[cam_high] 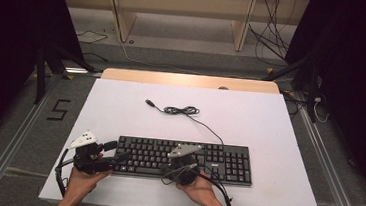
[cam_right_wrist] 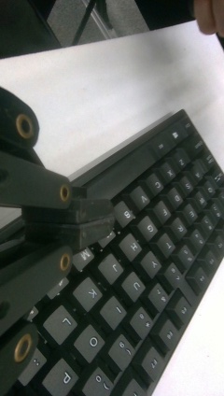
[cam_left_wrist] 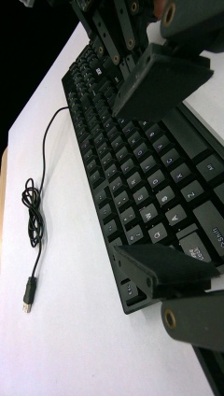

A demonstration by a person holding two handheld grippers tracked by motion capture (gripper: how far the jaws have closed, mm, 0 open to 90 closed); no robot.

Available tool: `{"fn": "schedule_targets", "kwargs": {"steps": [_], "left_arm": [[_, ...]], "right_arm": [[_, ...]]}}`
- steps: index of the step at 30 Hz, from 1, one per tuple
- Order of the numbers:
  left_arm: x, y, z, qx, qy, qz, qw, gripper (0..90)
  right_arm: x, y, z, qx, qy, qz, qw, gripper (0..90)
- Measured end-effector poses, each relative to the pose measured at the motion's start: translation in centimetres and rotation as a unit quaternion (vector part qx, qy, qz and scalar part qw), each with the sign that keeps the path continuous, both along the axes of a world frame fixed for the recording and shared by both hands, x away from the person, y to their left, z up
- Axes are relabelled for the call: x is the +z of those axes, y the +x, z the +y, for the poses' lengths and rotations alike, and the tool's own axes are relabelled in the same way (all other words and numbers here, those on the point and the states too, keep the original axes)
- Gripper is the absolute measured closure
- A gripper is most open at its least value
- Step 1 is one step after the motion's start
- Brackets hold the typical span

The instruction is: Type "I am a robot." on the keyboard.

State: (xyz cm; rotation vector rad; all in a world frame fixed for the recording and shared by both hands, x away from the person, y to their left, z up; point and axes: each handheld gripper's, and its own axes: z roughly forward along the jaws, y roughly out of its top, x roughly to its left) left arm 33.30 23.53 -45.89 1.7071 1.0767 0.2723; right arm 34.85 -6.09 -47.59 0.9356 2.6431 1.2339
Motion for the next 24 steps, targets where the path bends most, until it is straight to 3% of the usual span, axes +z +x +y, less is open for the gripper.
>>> {"fn": "schedule_targets", "kwargs": {"steps": [12, 24], "left_arm": [[-0.01, 0.0, -0.02, -0.001, 0.002, 0.0, 1.0, 27.3], [-0.04, 0.04, 0.02, -0.001, 0.003, 0.0, 1.0, 27.2]], "right_arm": [[-0.61, -0.02, 0.22, 0.0, -0.012, 0.002, 0.9999, 90.0], [-0.53, -0.13, 0.14, -0.001, -0.002, 0.007, 1.0, 90.0]]}}
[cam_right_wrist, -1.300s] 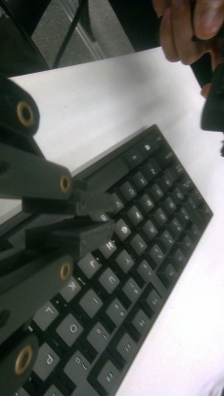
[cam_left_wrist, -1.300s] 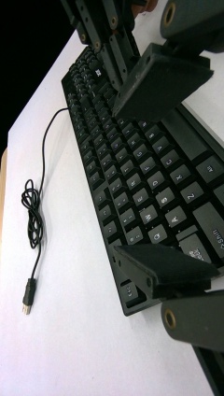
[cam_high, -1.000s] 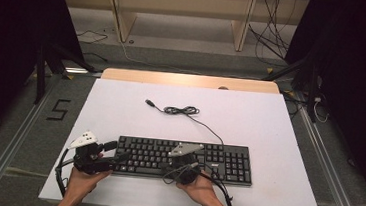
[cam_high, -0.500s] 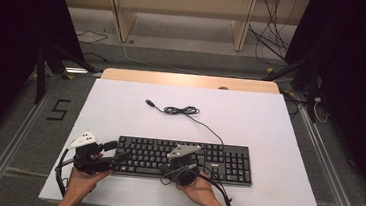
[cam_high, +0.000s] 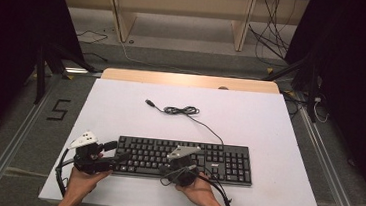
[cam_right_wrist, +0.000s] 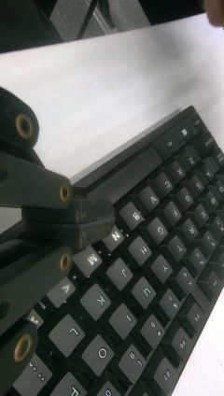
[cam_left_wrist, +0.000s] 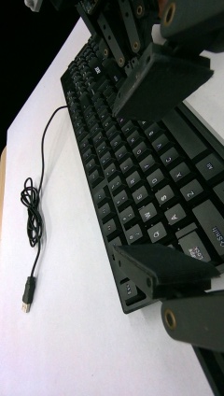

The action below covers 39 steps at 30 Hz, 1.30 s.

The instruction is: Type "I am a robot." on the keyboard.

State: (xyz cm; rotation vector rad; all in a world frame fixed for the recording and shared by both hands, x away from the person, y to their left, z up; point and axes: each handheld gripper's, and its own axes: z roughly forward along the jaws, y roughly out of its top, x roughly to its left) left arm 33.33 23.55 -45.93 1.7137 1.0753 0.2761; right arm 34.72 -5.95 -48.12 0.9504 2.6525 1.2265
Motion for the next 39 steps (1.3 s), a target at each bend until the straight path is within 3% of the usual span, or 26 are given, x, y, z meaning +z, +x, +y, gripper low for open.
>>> {"fn": "schedule_targets", "kwargs": {"steps": [14, 23, 24, 29, 39], "left_arm": [[-0.1, 0.1, -0.1, 0.0, 0.004, 0.004, 1.0, 28.3], [-0.3, 0.2, -0.2, -0.004, 0.013, 0.008, 0.9999, 36.4], [-0.3, 0.2, -0.2, -0.005, 0.012, 0.009, 0.9999, 39.5], [-0.5, 0.4, -0.4, -0.001, 0.025, 0.015, 0.9996, 46.3], [-1.1, 1.1, -0.6, 0.009, 0.051, 0.04, 0.9979, 72.7]], "right_arm": [[1.8, -0.1, -1.1, -0.004, 0.052, -0.011, 0.9986, 67.7], [2.7, -0.1, -2.1, -0.015, 0.077, -0.018, 0.9967, 50.2], [2.7, -0.1, -2.2, -0.019, 0.078, -0.02, 0.9966, 46.1], [2.9, -0.2, -2.6, -0.026, 0.082, -0.023, 0.9961, 42.0], [3.1, -0.6, -3.4, -0.031, 0.089, -0.029, 0.9951, 37.0]]}}
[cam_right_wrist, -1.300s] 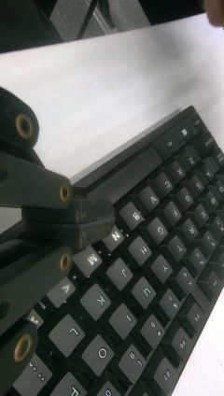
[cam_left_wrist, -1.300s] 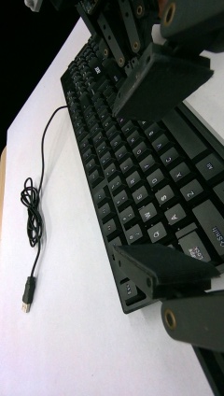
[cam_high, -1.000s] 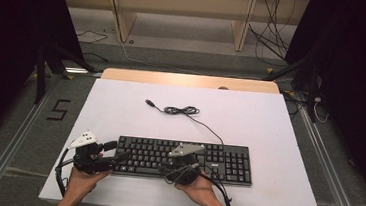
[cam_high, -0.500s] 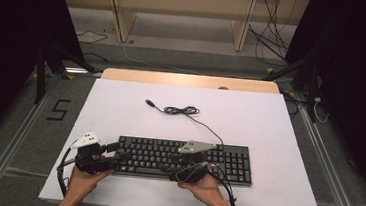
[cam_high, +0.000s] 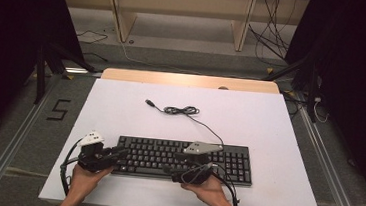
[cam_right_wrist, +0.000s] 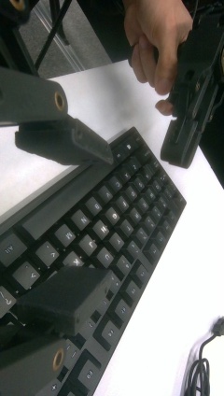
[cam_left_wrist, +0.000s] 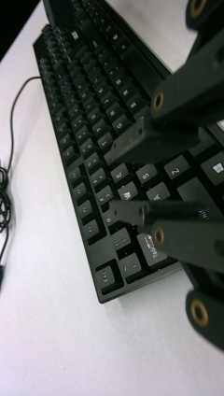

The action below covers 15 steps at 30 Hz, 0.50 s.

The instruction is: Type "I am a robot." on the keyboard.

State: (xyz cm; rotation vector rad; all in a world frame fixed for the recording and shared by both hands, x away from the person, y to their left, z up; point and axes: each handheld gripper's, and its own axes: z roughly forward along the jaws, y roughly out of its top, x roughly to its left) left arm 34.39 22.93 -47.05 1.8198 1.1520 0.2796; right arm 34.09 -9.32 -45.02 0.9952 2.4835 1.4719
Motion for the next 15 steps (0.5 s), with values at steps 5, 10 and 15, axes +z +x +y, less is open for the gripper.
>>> {"fn": "schedule_targets", "kwargs": {"steps": [5, 10, 15], "left_arm": [[-0.33, 0.31, -0.5, -0.009, 0.017, 0.009, 0.9998, 82.1], [-0.66, 0.53, -0.96, -0.013, 0.03, 0.016, 0.9993, 88.7], [-0.91, 0.76, -1.02, -0.008, 0.038, 0.019, 0.9991, 88.8]], "right_arm": [[0.02, -0.15, -0.23, -0.002, 0.003, -0.002, 1.0, 35.1], [0.11, -0.32, -0.51, -0.006, 0.007, -0.006, 0.9999, 33.6], [0.21, -0.48, -0.74, -0.01, 0.01, -0.01, 0.9999, 32.3]]}}
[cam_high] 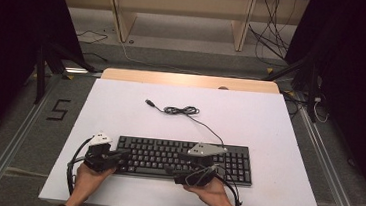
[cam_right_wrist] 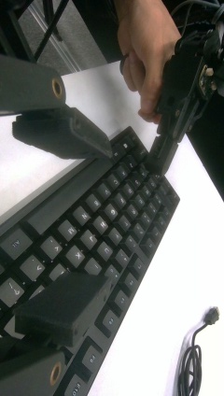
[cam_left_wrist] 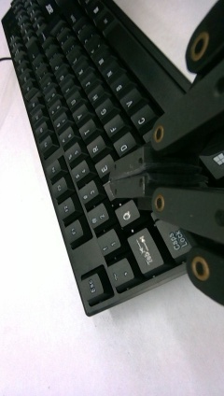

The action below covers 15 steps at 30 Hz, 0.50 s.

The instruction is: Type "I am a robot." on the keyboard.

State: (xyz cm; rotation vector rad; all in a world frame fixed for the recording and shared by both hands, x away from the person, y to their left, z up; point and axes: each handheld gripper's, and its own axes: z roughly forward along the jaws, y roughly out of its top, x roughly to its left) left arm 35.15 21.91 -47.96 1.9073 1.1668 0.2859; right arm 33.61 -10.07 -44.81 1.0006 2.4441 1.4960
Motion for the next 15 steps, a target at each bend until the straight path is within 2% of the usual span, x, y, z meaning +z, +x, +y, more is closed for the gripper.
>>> {"fn": "schedule_targets", "kwargs": {"steps": [15], "left_arm": [[-0.43, 0.35, -0.17, 0.001, 0.011, 0.008, 0.9999, 88.9]], "right_arm": [[0.07, -0.18, -0.15, -0.001, 0.002, -0.003, 1.0, 31.4]]}}
